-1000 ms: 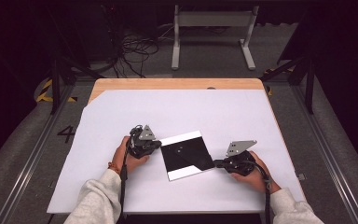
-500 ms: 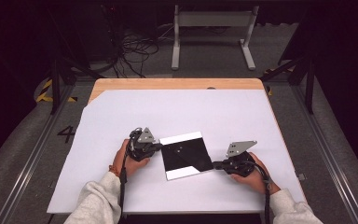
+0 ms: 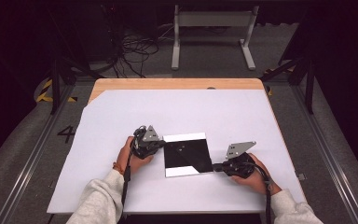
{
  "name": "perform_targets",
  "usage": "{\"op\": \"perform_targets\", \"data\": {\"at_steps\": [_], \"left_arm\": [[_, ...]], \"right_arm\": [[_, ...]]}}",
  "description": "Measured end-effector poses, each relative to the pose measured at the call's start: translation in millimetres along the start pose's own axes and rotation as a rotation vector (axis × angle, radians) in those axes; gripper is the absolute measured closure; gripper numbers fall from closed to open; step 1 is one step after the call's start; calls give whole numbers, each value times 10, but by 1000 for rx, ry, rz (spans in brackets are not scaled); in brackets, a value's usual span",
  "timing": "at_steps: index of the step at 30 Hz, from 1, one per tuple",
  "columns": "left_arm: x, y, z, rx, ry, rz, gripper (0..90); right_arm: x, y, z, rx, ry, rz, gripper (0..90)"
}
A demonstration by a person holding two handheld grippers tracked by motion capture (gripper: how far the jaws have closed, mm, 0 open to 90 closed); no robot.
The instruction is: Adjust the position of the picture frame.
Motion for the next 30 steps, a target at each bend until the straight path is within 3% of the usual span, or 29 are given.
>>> {"op": "perform_targets", "data": {"at_steps": [6, 10, 25, 30], "left_arm": [[-7, 10, -12, 3, 1, -2, 898], [-35, 19, -24, -2, -29, 22, 897], [-57, 60, -65, -3, -17, 25, 888], [-13, 90, 53, 14, -18, 14, 895]], "right_arm": [[-14, 2, -4, -3, 3, 0, 900], [-23, 2, -8, -3, 2, -1, 900], [-62, 17, -23, -25, -7, 20, 900], [-71, 26, -22, -39, -28, 28, 900]]}}
Point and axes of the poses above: each handheld gripper's, and its own axes: z roughly backward along the jaws, y roughly out of its top, x roughly to its right, the point moved 8 cm from there along -z, roughly forward along the jaws, and after that the axes turned 8 degrees about y, right-handed, at the moved point
